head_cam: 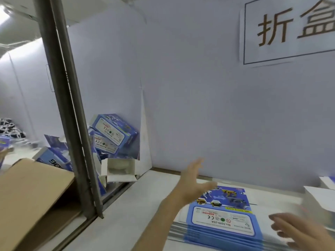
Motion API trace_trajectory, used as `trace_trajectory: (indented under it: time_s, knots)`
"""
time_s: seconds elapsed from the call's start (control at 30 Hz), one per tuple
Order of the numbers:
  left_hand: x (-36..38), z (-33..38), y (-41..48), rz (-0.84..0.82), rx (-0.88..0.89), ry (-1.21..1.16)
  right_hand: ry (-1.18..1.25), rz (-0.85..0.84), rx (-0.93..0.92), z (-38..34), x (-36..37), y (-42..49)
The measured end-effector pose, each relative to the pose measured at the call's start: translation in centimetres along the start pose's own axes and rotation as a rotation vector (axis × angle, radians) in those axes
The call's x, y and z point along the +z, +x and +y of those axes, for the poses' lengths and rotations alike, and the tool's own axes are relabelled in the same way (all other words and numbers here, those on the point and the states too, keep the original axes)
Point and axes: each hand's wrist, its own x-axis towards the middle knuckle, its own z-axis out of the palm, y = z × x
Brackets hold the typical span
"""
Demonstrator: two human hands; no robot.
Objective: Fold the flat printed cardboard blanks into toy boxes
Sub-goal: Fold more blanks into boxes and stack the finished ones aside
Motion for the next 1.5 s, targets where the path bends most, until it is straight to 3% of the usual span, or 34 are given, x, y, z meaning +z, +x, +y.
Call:
trace_trajectory:
  time_s: [0.07,0.13,0.23,0.4,0.83,0.97,1.2,1.4,1.5]
  knots:
    - [3.9,0.5,-0.6,-0.439,-0.109,0.285,-0.182,-0.019,-0.076,0.1,0.6,0.9]
    - [6.3,1.2,-1.1,-0.624,-0.135,0.443,-0.357,-0.031,-0.114,0.6,1.3,1.8]
    - [7.7,1.8,-1.3,-0.657,-0.191,0.469,-0.547,-0.059,-0.068,1.3,2.2,2.9]
    - [8.0,2.0,-1.0,-0.652,-0.191,0.519,-0.664,-0.105,0.092,1.7,2.9,3.5]
    - [6.6,2.5,-1.1,-0.699,-0.114,0.609,-0.509,-0.085,0.177,2.0,0.5,3.6]
    - [5.9,3.2,-1.5,-0.592,-0.063,0.598,-0.358,-0.027,0.132,1.3,-0.5,3.4]
    - [4.1,4.4,-1.2,-0.149,0.192,0.654,-0.126,0.149,-0.005,0.1,-1.7,3.0]
    - [2.3,4.8,-1.8,0.03,0.21,0.278,0.059,0.242,-0.075,-0.9,-2.9,2.2]
    - [1.7,5.6,-2.0,0.345,0.374,0.237,0.231,0.32,-0.139,-1.8,-3.7,1.5]
